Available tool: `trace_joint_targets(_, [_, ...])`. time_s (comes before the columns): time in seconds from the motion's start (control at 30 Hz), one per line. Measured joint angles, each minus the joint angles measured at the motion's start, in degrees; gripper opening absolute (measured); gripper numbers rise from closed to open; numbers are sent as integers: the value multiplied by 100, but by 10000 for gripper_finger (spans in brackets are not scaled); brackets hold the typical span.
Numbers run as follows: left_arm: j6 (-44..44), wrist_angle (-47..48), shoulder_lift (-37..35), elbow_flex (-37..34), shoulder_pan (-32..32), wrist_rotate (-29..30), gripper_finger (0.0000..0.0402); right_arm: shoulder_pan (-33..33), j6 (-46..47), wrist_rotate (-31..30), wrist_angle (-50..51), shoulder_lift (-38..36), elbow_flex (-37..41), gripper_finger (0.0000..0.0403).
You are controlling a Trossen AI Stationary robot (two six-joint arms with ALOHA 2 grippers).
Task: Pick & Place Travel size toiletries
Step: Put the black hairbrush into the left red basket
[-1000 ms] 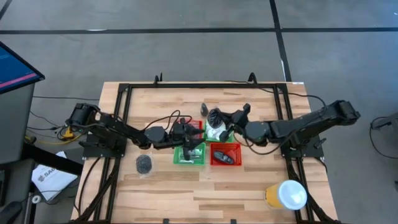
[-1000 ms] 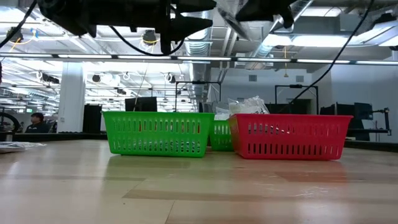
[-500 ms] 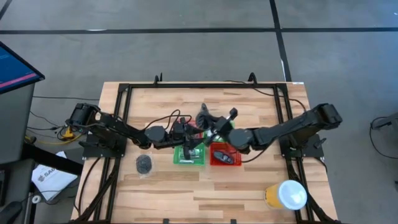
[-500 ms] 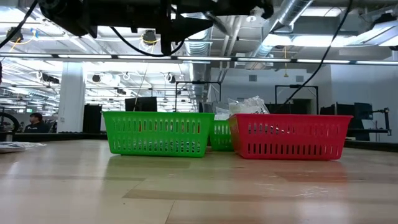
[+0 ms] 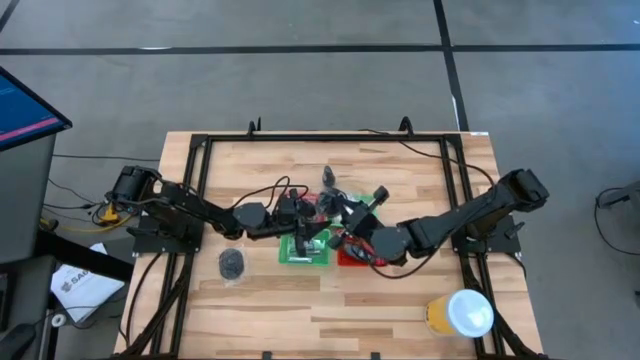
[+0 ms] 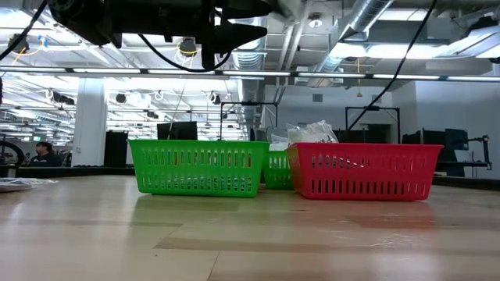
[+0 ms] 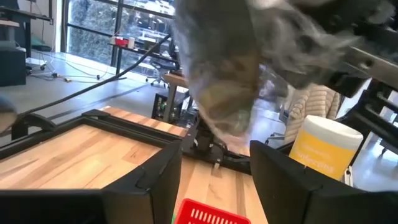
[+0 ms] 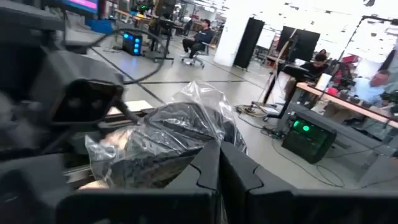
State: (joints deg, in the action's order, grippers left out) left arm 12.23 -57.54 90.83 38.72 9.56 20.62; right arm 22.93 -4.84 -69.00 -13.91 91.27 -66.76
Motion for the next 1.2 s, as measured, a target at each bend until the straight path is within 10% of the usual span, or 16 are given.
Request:
trace_joint_targets(0.93, [3,-41,0,-4,0,111,175,106,427,-36,46,288,9,0])
trace_joint_targets(1.2, [2,-41,-2,-4,0,219,84,139,444,-5,13,273,2,0])
